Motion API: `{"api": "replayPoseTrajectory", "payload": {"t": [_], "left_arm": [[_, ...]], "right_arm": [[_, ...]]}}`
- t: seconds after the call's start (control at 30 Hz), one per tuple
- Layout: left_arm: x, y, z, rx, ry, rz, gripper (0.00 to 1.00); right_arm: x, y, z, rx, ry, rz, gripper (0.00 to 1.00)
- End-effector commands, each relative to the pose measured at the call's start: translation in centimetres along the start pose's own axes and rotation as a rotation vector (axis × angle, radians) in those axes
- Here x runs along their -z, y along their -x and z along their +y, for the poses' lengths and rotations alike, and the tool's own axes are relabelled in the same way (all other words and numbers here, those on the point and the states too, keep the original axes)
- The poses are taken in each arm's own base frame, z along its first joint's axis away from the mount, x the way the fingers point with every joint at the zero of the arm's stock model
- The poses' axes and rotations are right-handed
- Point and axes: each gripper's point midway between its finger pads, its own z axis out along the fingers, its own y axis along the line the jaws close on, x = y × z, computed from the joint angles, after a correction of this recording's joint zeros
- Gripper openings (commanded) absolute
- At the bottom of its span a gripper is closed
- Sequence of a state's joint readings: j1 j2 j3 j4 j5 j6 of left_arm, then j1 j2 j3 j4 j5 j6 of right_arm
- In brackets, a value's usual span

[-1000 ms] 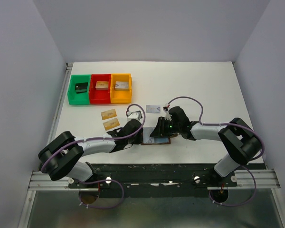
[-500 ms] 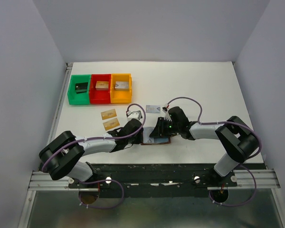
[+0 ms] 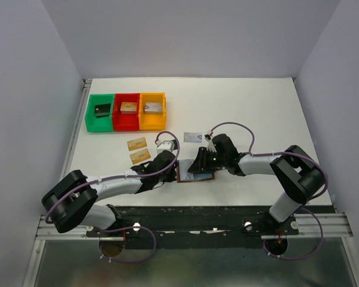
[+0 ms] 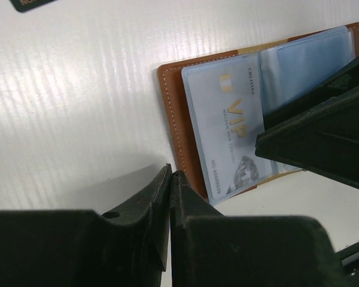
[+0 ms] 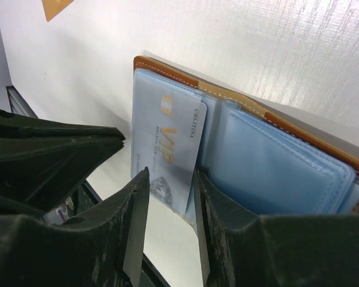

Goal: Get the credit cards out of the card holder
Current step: Remove the credit card from the card holder.

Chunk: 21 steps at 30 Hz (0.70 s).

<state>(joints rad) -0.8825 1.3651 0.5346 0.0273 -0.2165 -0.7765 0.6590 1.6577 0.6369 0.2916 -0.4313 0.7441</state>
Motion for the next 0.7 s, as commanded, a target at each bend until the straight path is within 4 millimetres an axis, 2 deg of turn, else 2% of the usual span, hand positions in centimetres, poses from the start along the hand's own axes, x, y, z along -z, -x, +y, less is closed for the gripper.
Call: {"api": "replayPoseTrajectory", "payload": {"t": [0.0, 0.13, 0.3, 0.53, 0.67], "left_arm": [[1.4, 0.7, 2.0, 0.016, 0.074, -0.044, 0.19], [2.0, 1.9, 1.3, 0.021, 0.039, -0.092, 0.19], [1.7, 3.1, -1.6, 0.010, -0.092, -0.121, 0.19], [0.8, 2.7, -3.1, 0.000, -0.157, -0.095, 0.18], [0.1, 1.8, -2.9, -0.005, -0.151, -0.061, 0.18]], "right_arm": [[-0.3, -1.1, -1.5, -0.017, -0.045, 0.032, 0.44], [-0.2, -1.1, -1.6, -0.016, -0.046, 0.032, 0.44], [-0.2, -1.1, -1.5, -0.016, -0.044, 0.033, 0.44], [-0.2, -1.2, -1.4, -0.013, -0.041, 0.041, 0.45], [-0.2, -1.2, -1.3, -0.013, -0.037, 0.042, 0.45]]}}
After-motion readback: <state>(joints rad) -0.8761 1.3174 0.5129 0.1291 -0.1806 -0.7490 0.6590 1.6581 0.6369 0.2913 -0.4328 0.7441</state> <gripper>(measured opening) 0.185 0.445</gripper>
